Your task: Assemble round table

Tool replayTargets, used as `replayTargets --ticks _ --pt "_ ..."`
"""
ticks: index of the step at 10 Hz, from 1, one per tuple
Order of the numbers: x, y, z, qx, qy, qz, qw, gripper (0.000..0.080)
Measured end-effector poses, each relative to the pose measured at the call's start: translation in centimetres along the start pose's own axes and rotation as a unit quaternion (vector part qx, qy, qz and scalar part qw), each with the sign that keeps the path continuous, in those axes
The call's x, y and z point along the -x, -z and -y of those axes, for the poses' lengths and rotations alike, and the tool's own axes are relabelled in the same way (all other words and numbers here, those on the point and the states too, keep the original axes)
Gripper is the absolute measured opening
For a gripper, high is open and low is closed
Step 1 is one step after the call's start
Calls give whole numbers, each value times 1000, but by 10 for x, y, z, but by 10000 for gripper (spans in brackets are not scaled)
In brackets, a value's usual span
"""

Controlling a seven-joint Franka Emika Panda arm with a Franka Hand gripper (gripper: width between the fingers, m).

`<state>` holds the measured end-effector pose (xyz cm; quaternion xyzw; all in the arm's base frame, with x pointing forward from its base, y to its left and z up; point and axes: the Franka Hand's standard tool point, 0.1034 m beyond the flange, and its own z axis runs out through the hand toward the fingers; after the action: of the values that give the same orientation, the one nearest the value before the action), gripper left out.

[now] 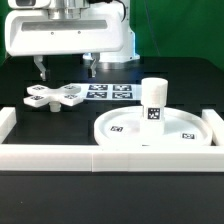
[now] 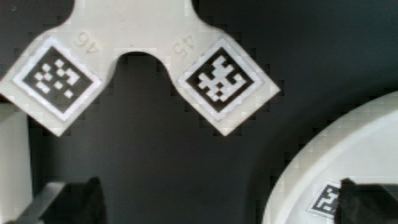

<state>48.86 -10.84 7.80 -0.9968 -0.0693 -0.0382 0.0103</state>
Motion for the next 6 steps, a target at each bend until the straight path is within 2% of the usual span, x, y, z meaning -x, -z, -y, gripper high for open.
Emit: replayTargets --ticks 1,3,4,6 --pt "5 -5 -5 1 6 5 1000 648" --pt "20 -12 -29 13 17 2 1000 648" --pt "27 -16 -36 12 20 7 1000 648" --pt "24 -16 -31 11 19 6 1000 648"
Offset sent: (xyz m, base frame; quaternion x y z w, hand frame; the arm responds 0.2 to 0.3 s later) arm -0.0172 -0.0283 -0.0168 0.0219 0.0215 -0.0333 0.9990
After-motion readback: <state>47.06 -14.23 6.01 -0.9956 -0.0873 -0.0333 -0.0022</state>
